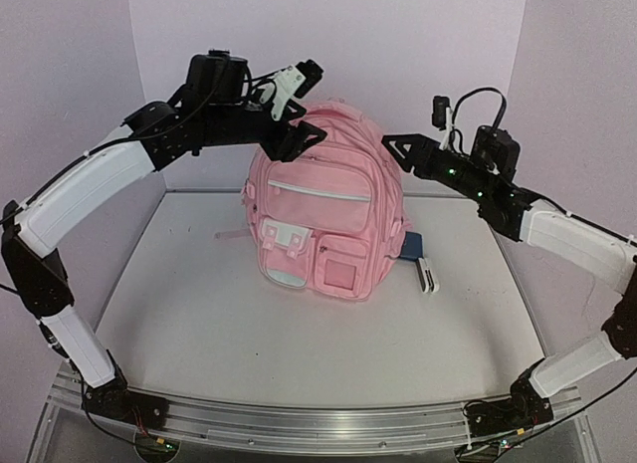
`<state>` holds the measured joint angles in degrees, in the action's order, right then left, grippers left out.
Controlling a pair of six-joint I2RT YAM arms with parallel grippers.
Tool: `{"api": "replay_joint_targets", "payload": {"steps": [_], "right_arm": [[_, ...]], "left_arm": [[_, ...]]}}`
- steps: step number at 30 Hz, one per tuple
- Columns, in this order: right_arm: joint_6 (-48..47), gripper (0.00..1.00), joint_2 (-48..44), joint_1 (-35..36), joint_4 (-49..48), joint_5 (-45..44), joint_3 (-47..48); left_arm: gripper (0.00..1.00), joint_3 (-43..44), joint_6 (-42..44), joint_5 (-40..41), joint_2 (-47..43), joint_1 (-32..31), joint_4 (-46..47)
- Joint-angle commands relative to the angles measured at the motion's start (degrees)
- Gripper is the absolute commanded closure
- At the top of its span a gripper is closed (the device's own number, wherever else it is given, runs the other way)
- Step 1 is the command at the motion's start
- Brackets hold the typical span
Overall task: Pack the student bag
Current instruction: Unzip the student bag at the center of the board.
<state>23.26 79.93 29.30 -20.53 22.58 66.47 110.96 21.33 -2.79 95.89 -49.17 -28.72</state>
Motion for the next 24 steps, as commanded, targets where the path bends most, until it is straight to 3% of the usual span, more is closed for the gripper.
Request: {"api": "replay_joint_targets", "payload": {"steps": [1,7,15,24], "right_arm": [[12.0,0.43,-3.95,0.46,-3.54,-1.61,0.14],[18.18,0.42,-3.18,3.77,-2.38,-0.94,1.39],[18.45,0.45,0.24,10.05,-0.8,-3.05,4.77],[19.27,0.47,3.8,13.54,1.18,-6.59,6.98]], "left_arm": [[0.29,-9.74,-16.06,-12.23,-8.26,9.28,1.26],[0.25,-16.82,-17.9,-16.48,-9.79,13.37,1.2],[0.33,-18.99,-16.63,-16.32,-7.39,14.76,1.45],[0.34,-18.7,-15.46,-16.63,-3.75,15.11,2.57]]}}
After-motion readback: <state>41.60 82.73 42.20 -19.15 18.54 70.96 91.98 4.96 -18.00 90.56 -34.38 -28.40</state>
